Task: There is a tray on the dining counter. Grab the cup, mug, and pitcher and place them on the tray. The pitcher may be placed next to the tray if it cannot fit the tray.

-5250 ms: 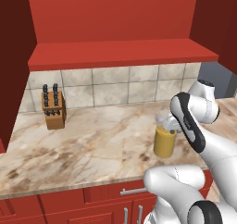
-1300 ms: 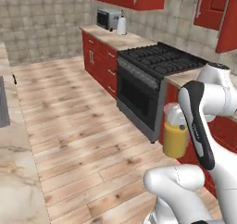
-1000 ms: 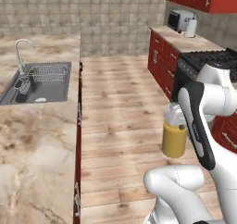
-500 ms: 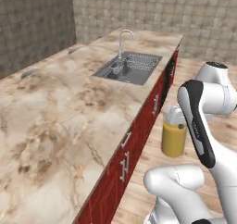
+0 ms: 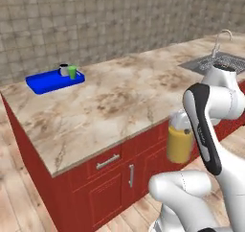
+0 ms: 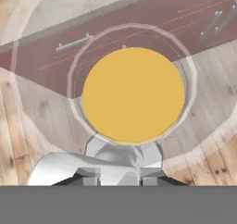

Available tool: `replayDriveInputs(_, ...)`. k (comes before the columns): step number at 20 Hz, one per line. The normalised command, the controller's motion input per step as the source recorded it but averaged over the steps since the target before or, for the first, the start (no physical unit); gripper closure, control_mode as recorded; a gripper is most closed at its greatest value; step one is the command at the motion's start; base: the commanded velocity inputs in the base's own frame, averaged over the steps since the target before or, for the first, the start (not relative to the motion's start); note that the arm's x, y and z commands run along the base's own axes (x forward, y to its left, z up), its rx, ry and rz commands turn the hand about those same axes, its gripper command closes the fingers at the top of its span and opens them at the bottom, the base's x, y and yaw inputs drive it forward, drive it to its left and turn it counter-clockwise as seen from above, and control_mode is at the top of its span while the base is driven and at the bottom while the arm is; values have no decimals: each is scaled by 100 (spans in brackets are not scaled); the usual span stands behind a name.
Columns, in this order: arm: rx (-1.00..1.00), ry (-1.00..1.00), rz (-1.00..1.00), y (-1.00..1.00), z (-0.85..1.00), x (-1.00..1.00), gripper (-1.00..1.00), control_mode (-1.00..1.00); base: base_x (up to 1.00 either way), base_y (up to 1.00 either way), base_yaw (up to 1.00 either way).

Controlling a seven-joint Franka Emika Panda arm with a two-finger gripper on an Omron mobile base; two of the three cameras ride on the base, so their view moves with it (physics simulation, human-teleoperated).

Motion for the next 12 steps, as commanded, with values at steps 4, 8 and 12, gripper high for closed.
replayDriveInputs(4,0,0,0,0,0,0,100,100,-60,62,69)
replayDriveInputs(8,0,0,0,0,0,0,100,100,-15,100,53)
replayDriveInputs(12,0,0,0,0,0,0,100,100,6,100,33)
